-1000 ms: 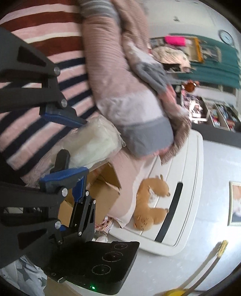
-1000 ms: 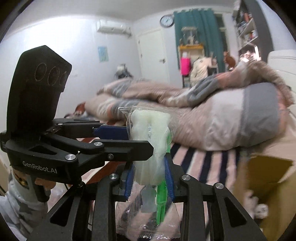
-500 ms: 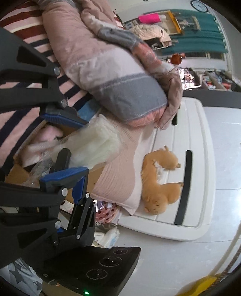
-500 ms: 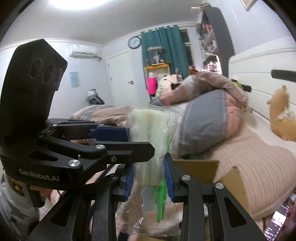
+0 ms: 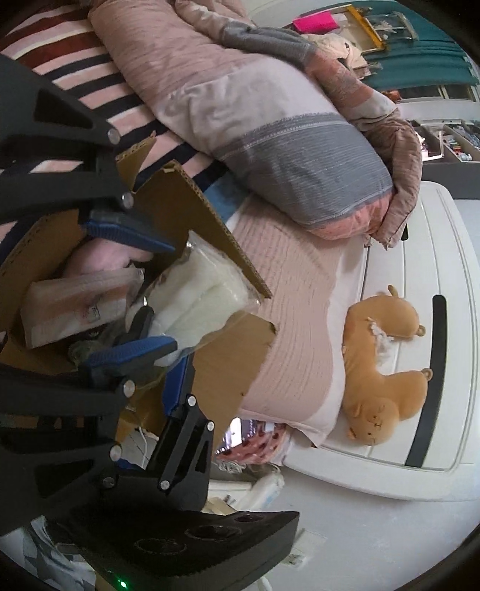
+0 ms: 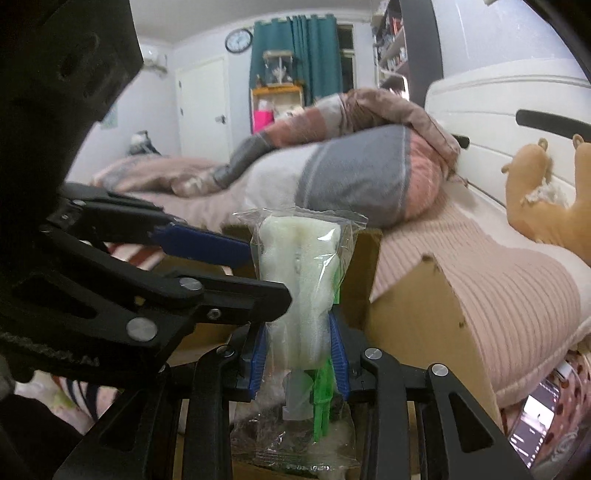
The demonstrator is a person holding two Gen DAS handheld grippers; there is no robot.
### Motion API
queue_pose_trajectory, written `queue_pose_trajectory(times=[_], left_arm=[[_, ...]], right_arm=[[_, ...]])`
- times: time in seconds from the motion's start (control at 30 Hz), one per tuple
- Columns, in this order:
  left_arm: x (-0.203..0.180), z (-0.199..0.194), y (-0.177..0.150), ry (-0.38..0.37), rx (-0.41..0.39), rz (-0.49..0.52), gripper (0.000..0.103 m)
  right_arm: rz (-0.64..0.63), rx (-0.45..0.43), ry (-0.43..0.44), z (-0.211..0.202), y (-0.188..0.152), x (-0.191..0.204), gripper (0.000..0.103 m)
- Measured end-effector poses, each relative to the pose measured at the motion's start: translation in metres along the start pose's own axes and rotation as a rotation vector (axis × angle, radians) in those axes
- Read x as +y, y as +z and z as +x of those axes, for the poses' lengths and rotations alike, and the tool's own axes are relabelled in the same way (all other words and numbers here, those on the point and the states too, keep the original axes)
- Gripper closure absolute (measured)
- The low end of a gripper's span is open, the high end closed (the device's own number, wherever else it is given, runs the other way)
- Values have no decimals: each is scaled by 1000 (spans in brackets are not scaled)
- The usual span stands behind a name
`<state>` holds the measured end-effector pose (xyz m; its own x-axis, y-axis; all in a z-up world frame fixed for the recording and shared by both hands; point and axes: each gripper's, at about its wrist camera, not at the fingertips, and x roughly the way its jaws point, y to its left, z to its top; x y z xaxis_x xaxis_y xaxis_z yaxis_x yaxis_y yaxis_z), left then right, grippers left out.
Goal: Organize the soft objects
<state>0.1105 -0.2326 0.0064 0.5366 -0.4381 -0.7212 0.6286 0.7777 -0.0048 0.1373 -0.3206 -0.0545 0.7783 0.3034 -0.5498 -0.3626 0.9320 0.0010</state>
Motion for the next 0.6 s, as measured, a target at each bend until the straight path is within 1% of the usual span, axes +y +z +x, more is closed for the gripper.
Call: queue_pose_trajectory(times=[0.03, 0.07, 0.1, 0.13, 0.17, 0.2, 0.23, 0.27, 0.37, 0.4, 0.43, 0.47, 0.5, 0.57, 0.6], left_arm=[[0, 0, 0, 8, -2, 4, 50], [-1, -2, -1, 18, -9, 6, 43], [0, -4, -1, 24, -15, 5, 37], [1, -7, -2, 30, -23, 3, 35], [1, -11, -2, 39, -34, 0, 30], [3, -14, -2, 43, -41, -2, 24], [4, -18, -2, 54, -54, -5, 22], [4, -23, -3, 66, -67, -8, 20], [6, -41, -7, 103, -105, -12, 17], [7, -49, -10, 118, -123, -17, 14], [8, -58, -13, 137, -145, -25, 12], [10, -65, -15, 150, -159, -31, 9], [13, -74, -18, 170, -182, -41, 6], [18, -94, -26, 218, -231, -68, 3], [20, -101, -29, 235, -246, -78, 2]], right_arm=[[0, 20, -6, 2, -1, -1, 75], [0, 31, -9, 2, -2, 0, 74], [1, 38, -9, 3, -2, -2, 69], [2, 40, -8, 4, -1, -3, 64], [2, 38, -7, 3, 0, -3, 60], [0, 37, -8, 3, 1, -4, 53], [-3, 35, -11, 2, 2, -4, 47], [-9, 30, -14, 0, 3, -3, 45], [-15, 16, -8, -7, 8, 0, 44], [-14, 10, 0, -9, 10, 0, 42], [-13, 3, 9, -12, 13, 1, 38], [-12, -10, 23, -16, 15, 2, 36], [-12, -22, 34, -19, 18, 3, 31], [-18, -50, 58, -26, 24, 5, 27], [-22, -61, 67, -28, 27, 6, 22]])
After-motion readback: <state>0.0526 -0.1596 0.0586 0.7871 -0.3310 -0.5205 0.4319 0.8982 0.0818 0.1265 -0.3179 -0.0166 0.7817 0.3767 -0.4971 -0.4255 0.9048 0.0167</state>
